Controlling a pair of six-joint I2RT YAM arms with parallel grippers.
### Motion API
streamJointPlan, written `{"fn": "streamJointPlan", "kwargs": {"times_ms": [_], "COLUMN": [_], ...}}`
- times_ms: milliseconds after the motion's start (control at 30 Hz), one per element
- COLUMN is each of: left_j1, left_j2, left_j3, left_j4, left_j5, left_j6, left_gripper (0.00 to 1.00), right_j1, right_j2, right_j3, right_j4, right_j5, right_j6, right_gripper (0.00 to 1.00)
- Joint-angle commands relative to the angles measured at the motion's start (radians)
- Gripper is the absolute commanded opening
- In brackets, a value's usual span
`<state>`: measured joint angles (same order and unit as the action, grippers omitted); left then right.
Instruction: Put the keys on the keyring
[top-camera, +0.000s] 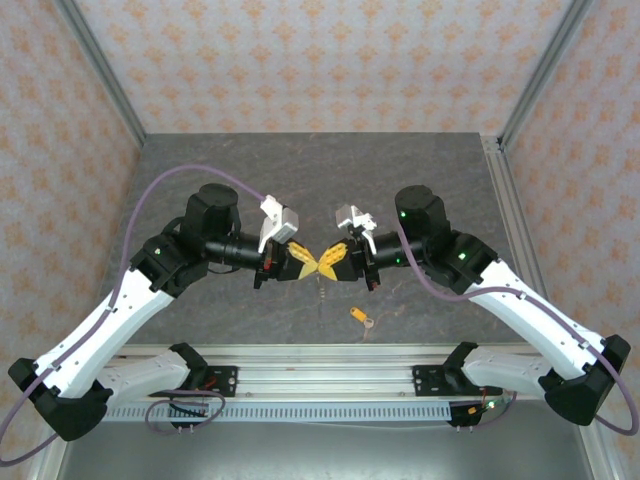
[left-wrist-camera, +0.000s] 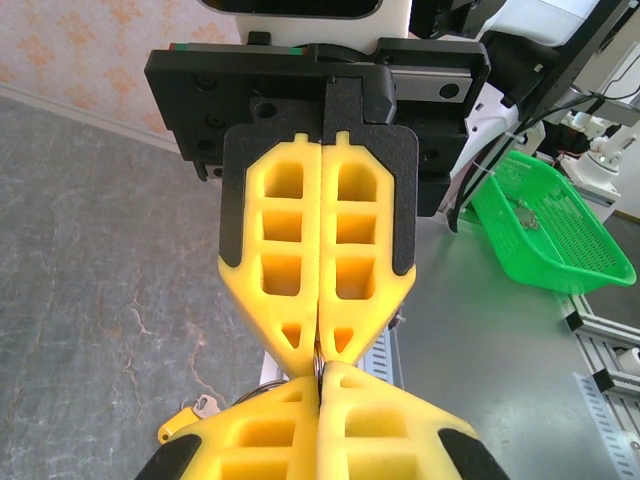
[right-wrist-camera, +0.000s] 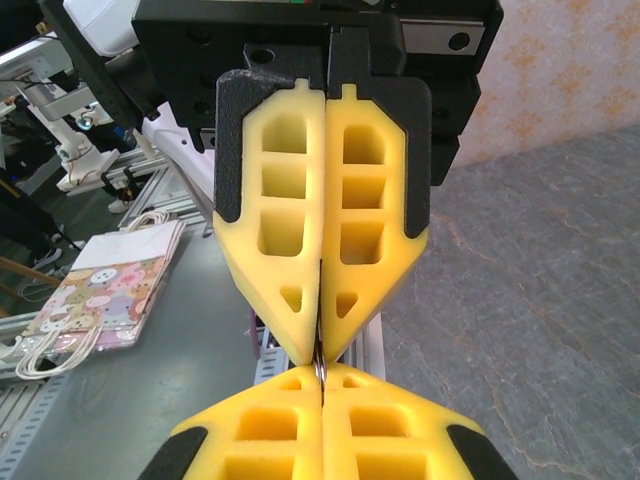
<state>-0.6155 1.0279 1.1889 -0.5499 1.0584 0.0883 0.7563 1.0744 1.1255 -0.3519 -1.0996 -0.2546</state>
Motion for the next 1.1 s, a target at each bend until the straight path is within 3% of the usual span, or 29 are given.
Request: {"fn": "streamJointPlan", "kwargs": {"times_ms": [0, 67, 167, 433, 867, 967, 1067], "left_j1": [-0.011, -0.010, -0.010, -0.011, -0.010, -0.010, -0.010], "left_j2": [-0.002, -0.002, -0.003, 0.001, -0.002, -0.005, -0.016], "left_j3": [0.016, 0.018, 0.017, 0.015, 0.014, 0.005, -0.004], "left_j4": [-0.012, -0.010, -0.007, -0.001, 0.005, 0.016, 0.023], "left_j5": [0.005, 0.006, 0.003, 0.002, -0.002, -0.003, -0.009], "left_j6": [0.011, 0.014, 0.016, 0.017, 0.017, 0.011, 0.005], "left_gripper": [0.00, 0.00, 0.00, 0.00, 0.00, 0.00, 0.00], "right_j1": [0.002, 0.002, 0.001, 0.002, -0.004, -0.016, -0.038], "right_j2": [-0.024, -0.024, -0.038, -0.088, -0.200, -0.205, -0.225], "right_j3": [-0.008, -0.016, -0.036, -0.103, -0.196, -0.229, -0.281], "right_j4": [0.130, 0.149, 0.181, 0.248, 0.216, 0.213, 0.244], "right_j5": [0.013, 0.022, 0.063, 0.131, 0.246, 0.305, 0.354], "right_j6": [0.018, 0.027, 0.038, 0.064, 0.098, 0.125, 0.185], "right_gripper": [0.00, 0.00, 0.17, 0.38, 0.41, 0.47, 0.60]}}
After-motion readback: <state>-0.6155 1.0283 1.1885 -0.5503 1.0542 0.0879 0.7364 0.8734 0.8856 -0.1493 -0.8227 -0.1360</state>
